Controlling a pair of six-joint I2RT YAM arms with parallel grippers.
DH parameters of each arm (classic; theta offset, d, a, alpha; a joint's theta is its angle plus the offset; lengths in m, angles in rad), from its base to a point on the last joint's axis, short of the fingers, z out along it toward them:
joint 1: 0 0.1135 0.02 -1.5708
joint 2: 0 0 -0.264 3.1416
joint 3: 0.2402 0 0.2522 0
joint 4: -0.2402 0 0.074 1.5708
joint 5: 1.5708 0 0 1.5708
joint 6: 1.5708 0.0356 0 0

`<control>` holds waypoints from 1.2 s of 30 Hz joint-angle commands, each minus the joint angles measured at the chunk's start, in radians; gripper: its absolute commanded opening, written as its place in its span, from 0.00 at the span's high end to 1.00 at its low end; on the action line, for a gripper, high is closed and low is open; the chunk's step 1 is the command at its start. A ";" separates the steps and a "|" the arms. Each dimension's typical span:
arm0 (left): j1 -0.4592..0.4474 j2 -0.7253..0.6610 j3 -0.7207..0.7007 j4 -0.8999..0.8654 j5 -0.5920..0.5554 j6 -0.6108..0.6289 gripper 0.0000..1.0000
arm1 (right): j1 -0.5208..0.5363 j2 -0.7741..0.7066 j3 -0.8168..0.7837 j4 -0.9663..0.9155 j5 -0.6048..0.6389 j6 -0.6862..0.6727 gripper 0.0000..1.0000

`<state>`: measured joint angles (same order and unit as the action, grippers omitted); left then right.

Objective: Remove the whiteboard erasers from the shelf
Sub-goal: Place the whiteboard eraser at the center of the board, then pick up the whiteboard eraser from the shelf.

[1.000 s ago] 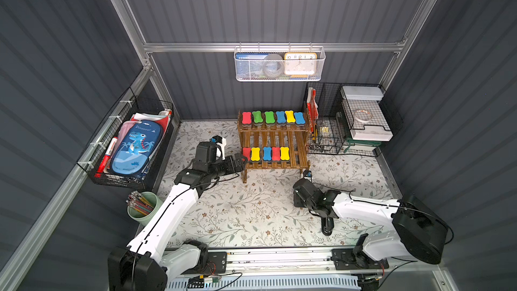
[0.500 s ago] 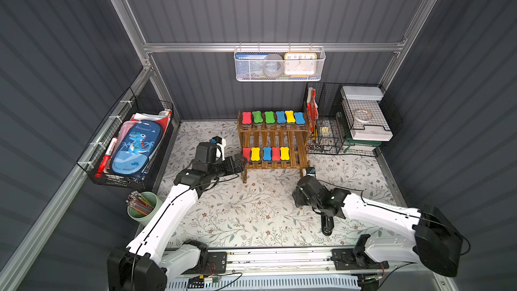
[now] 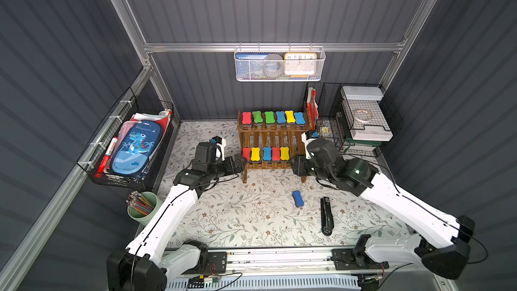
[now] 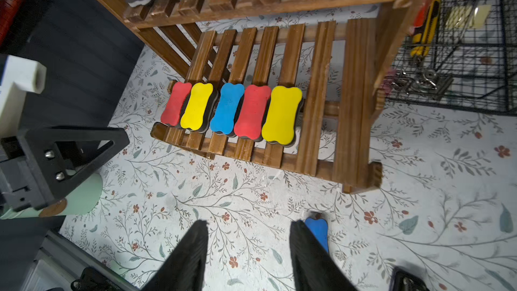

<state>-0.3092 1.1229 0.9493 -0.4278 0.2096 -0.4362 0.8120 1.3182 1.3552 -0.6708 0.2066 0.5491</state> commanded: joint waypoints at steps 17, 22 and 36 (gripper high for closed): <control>-0.007 -0.006 0.042 -0.039 0.033 0.042 0.01 | -0.084 0.262 0.084 0.062 0.031 0.083 0.49; -0.007 -0.007 0.043 -0.039 0.035 0.047 0.01 | -0.088 0.297 0.096 0.071 0.055 0.086 0.50; -0.007 -0.017 0.048 -0.046 0.038 0.047 0.01 | -0.103 0.364 0.112 0.096 0.084 0.075 0.44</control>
<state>-0.3092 1.1229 0.9699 -0.4500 0.2325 -0.4118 0.7162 1.6726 1.4506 -0.5842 0.2707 0.6205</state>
